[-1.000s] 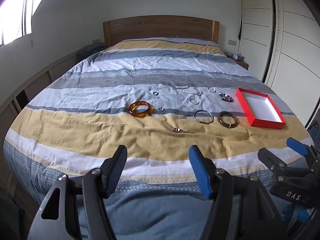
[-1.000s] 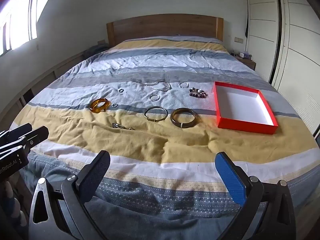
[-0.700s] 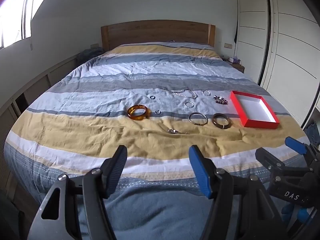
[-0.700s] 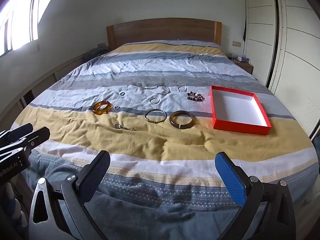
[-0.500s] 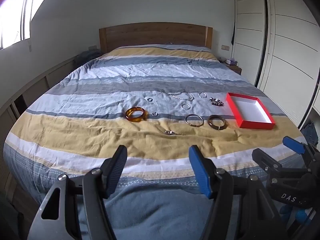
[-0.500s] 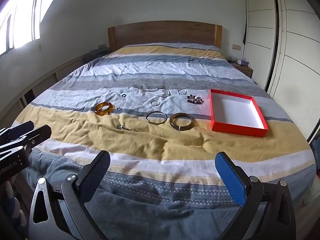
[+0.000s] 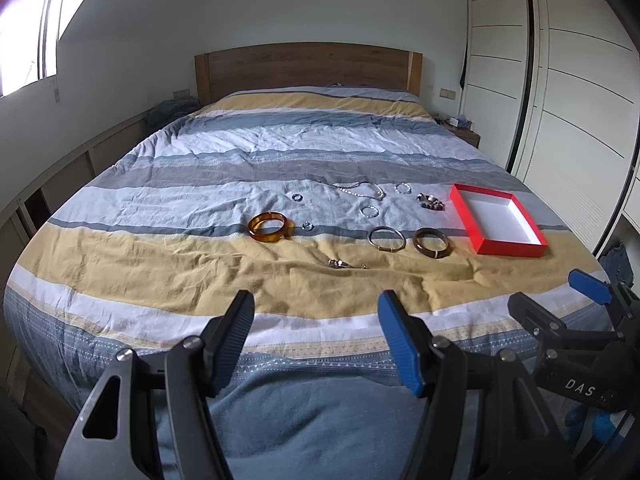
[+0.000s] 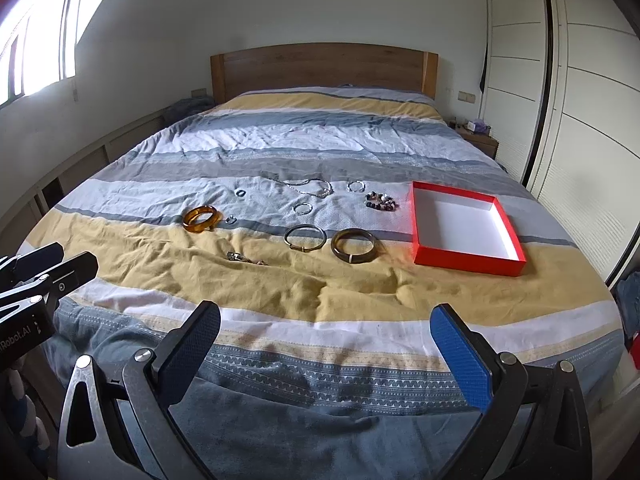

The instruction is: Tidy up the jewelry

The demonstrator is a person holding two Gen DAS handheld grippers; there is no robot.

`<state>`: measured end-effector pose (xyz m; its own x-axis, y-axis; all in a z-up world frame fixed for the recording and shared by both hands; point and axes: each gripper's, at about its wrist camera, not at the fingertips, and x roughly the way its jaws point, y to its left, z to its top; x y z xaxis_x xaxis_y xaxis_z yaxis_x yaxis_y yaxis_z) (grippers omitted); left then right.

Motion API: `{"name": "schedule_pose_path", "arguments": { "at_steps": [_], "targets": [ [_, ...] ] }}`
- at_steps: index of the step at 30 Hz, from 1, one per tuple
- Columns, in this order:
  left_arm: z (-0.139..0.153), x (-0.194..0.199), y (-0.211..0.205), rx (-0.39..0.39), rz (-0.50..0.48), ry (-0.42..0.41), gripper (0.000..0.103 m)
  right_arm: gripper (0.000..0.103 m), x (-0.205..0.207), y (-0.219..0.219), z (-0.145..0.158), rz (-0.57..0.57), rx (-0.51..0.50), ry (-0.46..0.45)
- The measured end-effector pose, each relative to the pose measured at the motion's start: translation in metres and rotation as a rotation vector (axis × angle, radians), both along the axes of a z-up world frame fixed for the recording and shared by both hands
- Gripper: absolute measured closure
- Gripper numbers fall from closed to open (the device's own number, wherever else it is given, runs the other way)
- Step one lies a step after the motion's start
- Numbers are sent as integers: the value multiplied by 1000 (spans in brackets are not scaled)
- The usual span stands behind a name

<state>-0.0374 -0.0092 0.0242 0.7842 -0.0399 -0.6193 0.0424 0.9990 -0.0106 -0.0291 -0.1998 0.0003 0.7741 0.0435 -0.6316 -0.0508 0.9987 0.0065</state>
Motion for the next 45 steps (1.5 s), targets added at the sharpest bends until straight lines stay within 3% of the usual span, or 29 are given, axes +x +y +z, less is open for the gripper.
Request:
{"name": "schedule_pose_path", "arguments": {
  "at_steps": [12,20,24,34,45],
  "targets": [
    [-36,34,18,23,70,45,41,0,27,-6,-28,-4,37,38],
    [-60,72,16,11,43,142,41,0,59,-24,-55,-23,91,94],
    [-69,100,12,-20,25,186,41,2,80,-30,-67,-17,106,114],
    [-100,172,-12,-148,-18,278,41,19,144,-46,-97,1,175,175],
    [-146,222,-18,-188,35,355,42,25,199,-53,-130,23,246,222]
  ]
}}
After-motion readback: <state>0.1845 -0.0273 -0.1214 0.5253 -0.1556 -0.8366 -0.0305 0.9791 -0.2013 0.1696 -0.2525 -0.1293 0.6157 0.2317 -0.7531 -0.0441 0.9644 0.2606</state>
